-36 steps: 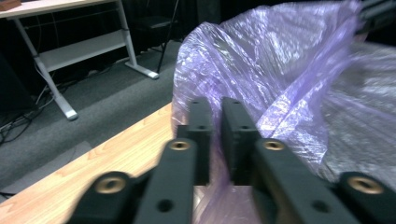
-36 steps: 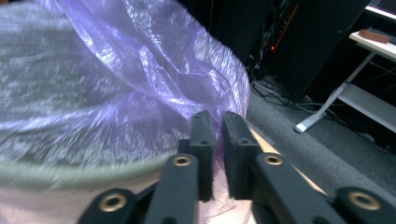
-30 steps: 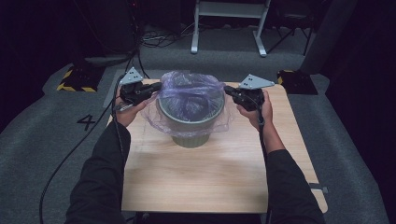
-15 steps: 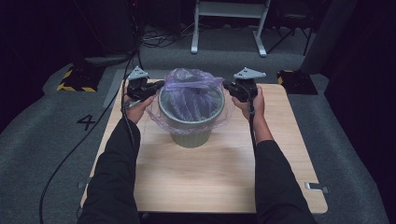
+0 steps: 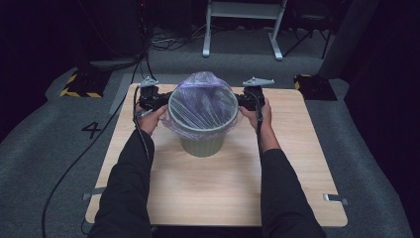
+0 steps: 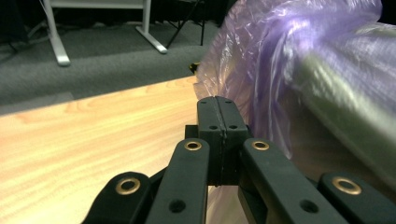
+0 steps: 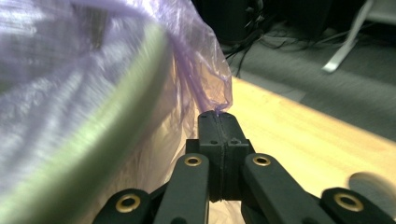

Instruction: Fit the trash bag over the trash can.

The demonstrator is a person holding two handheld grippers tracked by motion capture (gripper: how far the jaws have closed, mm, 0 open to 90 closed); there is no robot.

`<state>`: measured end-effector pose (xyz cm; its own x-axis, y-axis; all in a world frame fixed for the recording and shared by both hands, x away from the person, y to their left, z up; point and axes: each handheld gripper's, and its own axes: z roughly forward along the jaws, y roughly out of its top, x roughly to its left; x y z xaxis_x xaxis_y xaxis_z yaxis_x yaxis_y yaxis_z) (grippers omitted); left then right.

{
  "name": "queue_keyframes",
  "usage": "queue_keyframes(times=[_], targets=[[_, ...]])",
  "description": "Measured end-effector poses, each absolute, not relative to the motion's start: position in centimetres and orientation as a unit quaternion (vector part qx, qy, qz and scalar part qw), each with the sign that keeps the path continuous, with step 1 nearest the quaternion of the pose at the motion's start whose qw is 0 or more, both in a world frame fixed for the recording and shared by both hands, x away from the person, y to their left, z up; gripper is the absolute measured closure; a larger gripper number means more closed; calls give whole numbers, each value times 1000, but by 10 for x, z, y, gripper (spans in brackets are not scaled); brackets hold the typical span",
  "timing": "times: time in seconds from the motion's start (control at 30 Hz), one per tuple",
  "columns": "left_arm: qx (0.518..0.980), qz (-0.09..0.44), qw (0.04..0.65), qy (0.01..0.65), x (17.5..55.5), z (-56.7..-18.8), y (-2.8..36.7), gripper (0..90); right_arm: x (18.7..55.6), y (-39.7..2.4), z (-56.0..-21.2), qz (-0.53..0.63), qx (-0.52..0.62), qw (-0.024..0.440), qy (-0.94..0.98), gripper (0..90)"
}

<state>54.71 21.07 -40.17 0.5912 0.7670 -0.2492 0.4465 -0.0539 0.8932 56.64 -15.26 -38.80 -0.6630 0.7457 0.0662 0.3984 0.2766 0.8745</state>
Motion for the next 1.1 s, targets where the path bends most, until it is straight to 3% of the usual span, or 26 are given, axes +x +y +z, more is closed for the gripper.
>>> queue_keyframes(times=[0.53, 0.93, 1.0, 1.03, 1.1], targets=[[674, 67, 601, 425, 538, -433, 220, 900, 565, -156, -412, 470, 383, 109, 788, 900], [709, 76, 576, 401, 509, -442, 233, 899, 541, -181, -429, 462, 362, 102, 803, 900], [711, 89, 575, 394, 503, -439, 238, 898, 537, -185, -429, 459, 357, 121, 805, 839], [711, 100, 571, 398, 500, -437, 241, 884, 536, -186, -427, 459, 357, 130, 804, 818], [712, 112, 563, 406, 495, -434, 249, 714, 531, -192, -424, 457, 348, 158, 803, 762]])
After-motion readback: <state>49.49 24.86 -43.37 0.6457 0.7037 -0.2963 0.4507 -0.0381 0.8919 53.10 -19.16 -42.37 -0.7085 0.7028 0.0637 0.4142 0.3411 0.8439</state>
